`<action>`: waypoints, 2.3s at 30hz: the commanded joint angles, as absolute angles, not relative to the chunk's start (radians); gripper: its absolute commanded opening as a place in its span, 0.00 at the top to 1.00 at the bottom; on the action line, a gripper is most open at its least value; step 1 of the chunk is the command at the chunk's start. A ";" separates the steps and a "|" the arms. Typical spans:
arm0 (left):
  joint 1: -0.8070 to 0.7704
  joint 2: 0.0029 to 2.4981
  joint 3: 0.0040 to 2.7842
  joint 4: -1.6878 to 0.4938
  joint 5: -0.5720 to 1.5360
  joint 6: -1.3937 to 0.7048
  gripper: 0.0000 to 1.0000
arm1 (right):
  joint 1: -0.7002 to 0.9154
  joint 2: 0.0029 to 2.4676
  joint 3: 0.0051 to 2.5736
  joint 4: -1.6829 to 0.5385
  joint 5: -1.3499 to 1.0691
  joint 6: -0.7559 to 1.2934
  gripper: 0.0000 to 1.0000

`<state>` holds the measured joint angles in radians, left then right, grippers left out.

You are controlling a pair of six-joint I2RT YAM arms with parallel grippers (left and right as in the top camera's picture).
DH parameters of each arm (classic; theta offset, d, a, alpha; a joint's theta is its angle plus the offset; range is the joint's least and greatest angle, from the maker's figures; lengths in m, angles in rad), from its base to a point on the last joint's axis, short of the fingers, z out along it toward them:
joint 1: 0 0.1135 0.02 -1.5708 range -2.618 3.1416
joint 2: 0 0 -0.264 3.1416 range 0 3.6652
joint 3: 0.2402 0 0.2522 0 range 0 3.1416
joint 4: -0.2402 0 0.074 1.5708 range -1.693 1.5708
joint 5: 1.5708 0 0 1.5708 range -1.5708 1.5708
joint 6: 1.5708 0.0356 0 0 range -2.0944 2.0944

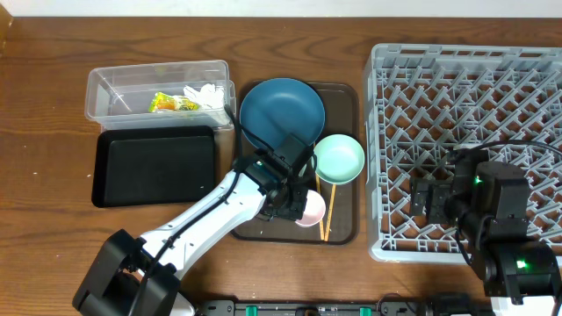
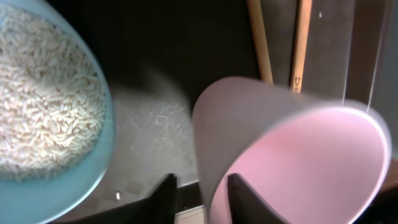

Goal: Sort waste into correct bins and load items into the dishwasher rack
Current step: 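Grasp the pink cup with the left gripper and lift it, then hand the pink cup from the left gripper to the right gripper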

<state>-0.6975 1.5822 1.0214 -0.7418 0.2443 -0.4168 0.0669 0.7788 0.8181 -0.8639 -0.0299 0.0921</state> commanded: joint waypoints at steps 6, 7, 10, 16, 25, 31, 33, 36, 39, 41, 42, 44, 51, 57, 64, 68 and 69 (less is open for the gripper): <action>-0.700 1.589 1.017 -0.731 0.250 -0.424 0.93 | 0.086 0.777 0.838 -0.867 -0.034 0.101 0.01; -0.700 1.589 1.017 -0.732 0.250 -0.424 0.94 | 0.086 0.777 0.838 -0.868 -0.034 0.101 0.01; -0.689 1.581 1.021 -0.735 0.252 -0.424 0.94 | 0.086 0.777 0.838 -0.871 -0.033 0.101 0.01; -0.569 1.485 1.081 -0.796 0.342 -0.398 0.94 | 0.086 0.777 0.838 -0.879 0.057 0.101 0.09; -0.260 1.334 1.085 -0.648 0.903 -0.390 0.94 | 0.085 0.807 0.837 -0.809 -0.081 0.156 0.01; -0.201 1.418 1.084 -0.525 1.224 -0.395 0.94 | 0.085 0.900 0.837 -0.725 -0.517 0.115 0.01; -0.203 1.454 1.084 -0.513 1.285 -0.384 0.94 | 0.085 0.936 0.837 -0.667 -0.677 0.082 0.01; -0.204 1.517 1.084 -0.505 1.369 -0.352 0.94 | 0.085 0.989 0.837 -0.579 -0.917 -0.009 0.01; -0.209 1.570 1.084 -0.501 1.419 -0.350 0.94 | 0.086 1.038 0.837 -0.532 -1.002 -0.028 0.01; -0.219 1.595 1.084 -0.480 1.459 -0.348 0.94 | 0.086 1.069 0.837 -0.517 -1.045 -0.062 0.01; -0.224 1.602 1.084 -0.466 1.472 -0.350 0.94 | 0.086 1.086 0.837 -0.508 -1.081 -0.081 0.01; -0.238 1.610 1.084 -0.448 1.473 -0.357 0.94 | 0.086 1.115 0.837 -0.488 -1.145 -0.104 0.01; -0.278 1.610 1.084 -0.368 1.420 -0.451 0.94 | 0.086 1.175 0.837 -0.435 -1.210 -0.106 0.01; -0.336 1.610 1.084 -0.315 1.355 -0.534 0.94 | 0.086 1.177 0.837 -0.375 -1.258 -0.102 0.01; -0.371 1.610 1.084 -0.256 1.321 -0.584 0.94 | 0.086 1.177 0.837 -0.379 -1.266 -0.102 0.18; -0.371 1.610 1.084 -0.215 1.315 -0.618 0.94 | 0.086 1.177 0.837 -0.395 -1.266 -0.102 0.17; -0.371 1.610 1.084 -0.204 1.315 -0.632 0.94 | 0.086 1.177 0.837 -0.397 -1.266 -0.102 0.18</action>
